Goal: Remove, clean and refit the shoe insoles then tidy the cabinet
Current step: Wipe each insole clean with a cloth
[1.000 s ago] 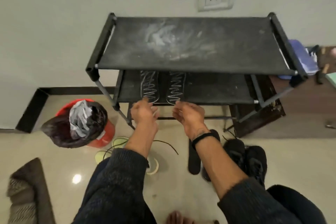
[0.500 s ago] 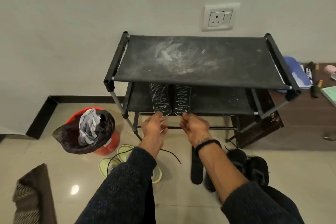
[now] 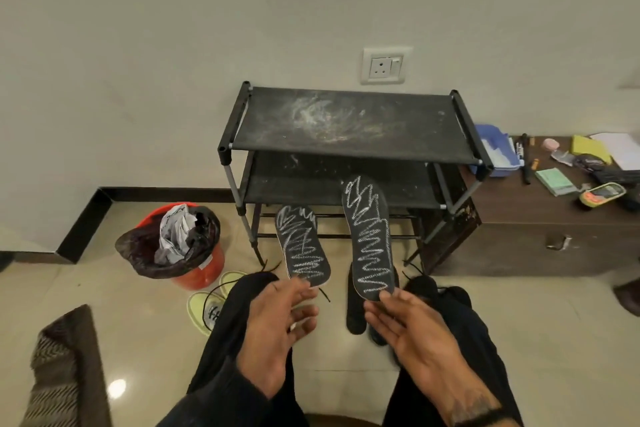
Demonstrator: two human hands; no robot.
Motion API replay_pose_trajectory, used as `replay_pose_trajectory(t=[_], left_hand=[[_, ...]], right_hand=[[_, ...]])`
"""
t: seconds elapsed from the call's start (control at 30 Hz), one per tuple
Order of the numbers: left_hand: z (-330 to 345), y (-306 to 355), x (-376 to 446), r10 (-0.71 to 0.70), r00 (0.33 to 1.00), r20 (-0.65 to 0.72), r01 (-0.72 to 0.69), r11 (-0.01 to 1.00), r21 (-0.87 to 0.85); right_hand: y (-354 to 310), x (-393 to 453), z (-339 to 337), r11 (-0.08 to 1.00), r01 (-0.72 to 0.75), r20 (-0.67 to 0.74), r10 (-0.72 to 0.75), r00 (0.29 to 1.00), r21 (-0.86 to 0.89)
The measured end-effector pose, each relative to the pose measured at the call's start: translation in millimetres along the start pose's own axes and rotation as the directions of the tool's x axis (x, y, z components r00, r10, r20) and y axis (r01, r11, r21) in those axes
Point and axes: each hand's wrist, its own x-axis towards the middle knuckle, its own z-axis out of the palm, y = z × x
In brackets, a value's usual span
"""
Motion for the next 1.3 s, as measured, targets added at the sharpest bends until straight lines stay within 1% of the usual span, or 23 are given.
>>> replay_pose_trajectory(t=[0.1, 0.3, 0.47, 0.63, 0.73, 0.83, 0.93, 1.0, 1.07, 1.17, 1.3], left_hand=[[-8.4, -14.7, -46.9, 0.039, 0.999, 0.027, -0.041, 0.997, 0.063], [-28.2, -36.4, -103.3, 0.15, 0.988, 0.048, -0.152, 0.987, 0.051], [-35.8, -40.8, -117.8, 0.25, 0.963, 0.098, -0.254, 0.967, 0.026], [-37.5, -37.4, -114.2, 0.382, 0.913, 0.142, -0.393, 0.918, 0.057], [-37.6, -36.3, -113.4, 0.416, 0.894, 0.168, -0.431, 0.9, 0.067], [-39.7, -47.9, -103.8, 0.358, 0.924, 0.135, -0.37, 0.926, 0.079], [-40.4, -63.6, -94.9, 0.218, 0.97, 0.111, -0.226, 0.971, 0.072], [-38.9, -69.9, -88.0, 0.125, 0.988, 0.092, -0.13, 0.99, 0.052], [-34.8, -75.3, -73.5, 0.055, 0.997, 0.06, -0.058, 0.997, 0.046], [-27.8, -83.5, -39.0, -0.029, 0.999, 0.012, 0.028, 0.997, 0.07], [-8.8, -95.0, 32.6, -0.09, 0.99, -0.106, 0.103, 0.988, 0.116]], right_hand=[[13.8, -43.0, -15.4, 1.0, 0.022, 0.021, -0.022, 1.0, 0.022], [47.6, -95.9, -30.8, 0.99, 0.134, 0.108, -0.139, 0.984, 0.053], [57.6, -107.7, -30.8, 0.979, 0.157, 0.163, -0.177, 0.971, 0.126], [44.7, -109.0, -28.9, 0.966, 0.207, 0.214, -0.236, 0.948, 0.152], [39.3, -110.2, -29.1, 0.961, 0.22, 0.227, -0.255, 0.94, 0.169], [40.2, -109.5, -33.3, 0.972, 0.19, 0.193, -0.214, 0.957, 0.138], [44.0, -99.2, -43.1, 0.99, 0.085, 0.11, -0.097, 0.989, 0.109], [46.6, -86.3, -49.7, 0.995, -0.003, 0.049, -0.001, 0.999, 0.098], [48.1, -66.1, -54.0, 0.995, -0.064, -0.023, 0.066, 0.998, 0.075], [46.0, -27.3, -51.0, 0.996, -0.091, -0.116, 0.094, 0.989, 0.026], [48.1, 50.9, -34.7, 0.983, -0.173, -0.209, 0.157, 0.965, -0.061]])
